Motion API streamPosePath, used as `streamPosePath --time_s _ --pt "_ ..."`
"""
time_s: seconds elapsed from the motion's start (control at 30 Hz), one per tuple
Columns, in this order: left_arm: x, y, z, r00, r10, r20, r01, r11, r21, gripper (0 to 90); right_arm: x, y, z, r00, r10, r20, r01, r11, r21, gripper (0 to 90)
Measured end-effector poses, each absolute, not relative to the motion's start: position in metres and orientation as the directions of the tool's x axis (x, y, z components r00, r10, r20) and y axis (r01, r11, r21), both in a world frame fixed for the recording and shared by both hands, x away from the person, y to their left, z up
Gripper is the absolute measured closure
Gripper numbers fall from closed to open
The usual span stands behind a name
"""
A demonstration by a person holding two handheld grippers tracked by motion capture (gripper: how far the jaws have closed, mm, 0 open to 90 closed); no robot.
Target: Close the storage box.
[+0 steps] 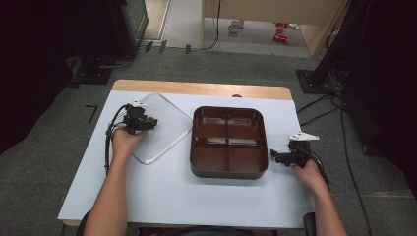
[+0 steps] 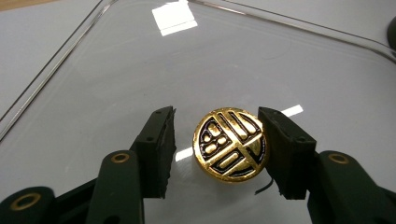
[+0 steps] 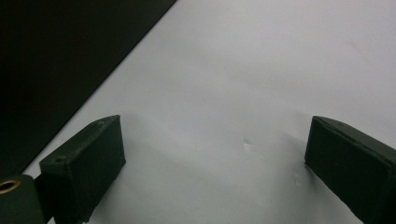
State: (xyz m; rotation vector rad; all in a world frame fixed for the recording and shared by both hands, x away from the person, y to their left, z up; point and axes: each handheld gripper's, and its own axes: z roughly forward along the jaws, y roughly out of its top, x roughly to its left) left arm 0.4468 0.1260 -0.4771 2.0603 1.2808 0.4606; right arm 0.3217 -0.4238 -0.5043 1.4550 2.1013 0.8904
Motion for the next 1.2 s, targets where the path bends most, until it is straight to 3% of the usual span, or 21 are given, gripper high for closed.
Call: streamPosePath --time_s 0.13,0.6,1.2 --pt "0.445 0.122 -0.476 0.472 0.881 -0.026 0.651 -0.328 0.685 58.2 0.322 -0.424 -0.504 -0.356 0.934 0.009 0.657 0.243 0.714 4.3" --pt "0.449 0.126 -0.472 0.484 0.872 -0.07 0.665 -0.314 0.677 59.6 0.322 -0.424 -0.504 -0.356 0.935 0.012 0.658 0.241 0.714 4.3" --pt "0.435 0.136 -0.429 0.487 0.87 -0.076 0.648 -0.302 0.699 59.6 0.322 -0.424 -0.504 -0.356 0.935 0.012 0.658 0.241 0.714 4.4"
